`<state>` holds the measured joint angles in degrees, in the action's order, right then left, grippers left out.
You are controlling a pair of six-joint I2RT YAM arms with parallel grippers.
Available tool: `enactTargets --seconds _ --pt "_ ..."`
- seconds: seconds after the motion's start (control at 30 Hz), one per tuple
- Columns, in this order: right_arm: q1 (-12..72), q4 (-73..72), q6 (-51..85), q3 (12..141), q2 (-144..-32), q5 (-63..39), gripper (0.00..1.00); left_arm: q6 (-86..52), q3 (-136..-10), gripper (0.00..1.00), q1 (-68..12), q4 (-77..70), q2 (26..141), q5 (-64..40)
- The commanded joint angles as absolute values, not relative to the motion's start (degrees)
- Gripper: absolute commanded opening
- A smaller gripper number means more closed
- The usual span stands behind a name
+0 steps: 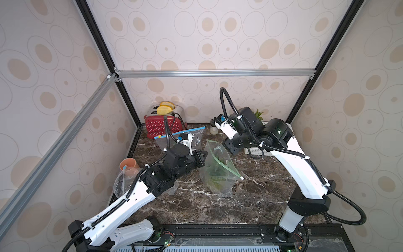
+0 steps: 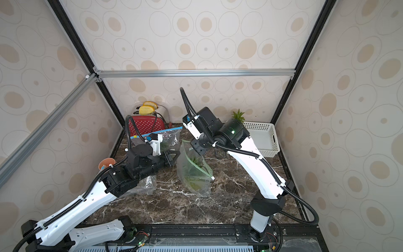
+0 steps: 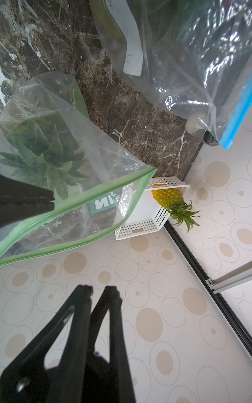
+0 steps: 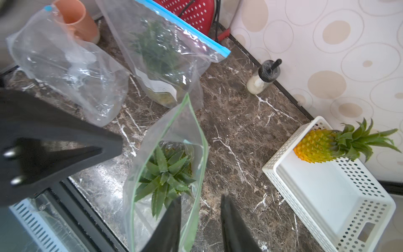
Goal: Open the zip-top bag and take out the pineapple
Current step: Pick up the pineapple from the zipper food storage bag.
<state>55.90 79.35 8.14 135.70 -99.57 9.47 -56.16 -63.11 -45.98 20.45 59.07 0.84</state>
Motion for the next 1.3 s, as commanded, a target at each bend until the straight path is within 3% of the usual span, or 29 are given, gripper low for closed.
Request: enactTargets --seconds 0.0,0.13,0.5,1.07,1.13,1.27 --pt "56.51 83.61 8.63 136.99 -101.81 8.40 0.29 -55.12 -62.53 0.00 -46.24 21.01 56.51 3.29" --pt "56.60 82.84 9.52 134.85 -102.96 5.91 0.23 -55.11 -60.88 0.00 -46.23 21.99 53.87 5.30" --pt "56.53 83.06 10.89 130.00 -105.71 4.02 0.23 -55.45 -57.36 0.00 -46.23 22.69 50.34 7.83" --pt "56.54 79.07 13.61 119.79 -103.82 -1.67 0.85 -56.87 -53.45 0.00 -46.19 21.36 47.12 8.35" --pt "56.56 79.01 14.04 119.45 -104.05 -2.76 0.99 -57.04 -53.14 0.00 -46.23 21.36 46.78 8.35" --pt "56.52 78.89 14.50 119.51 -104.41 -3.95 1.00 -57.38 -52.16 0.00 -46.22 21.14 46.05 8.35"
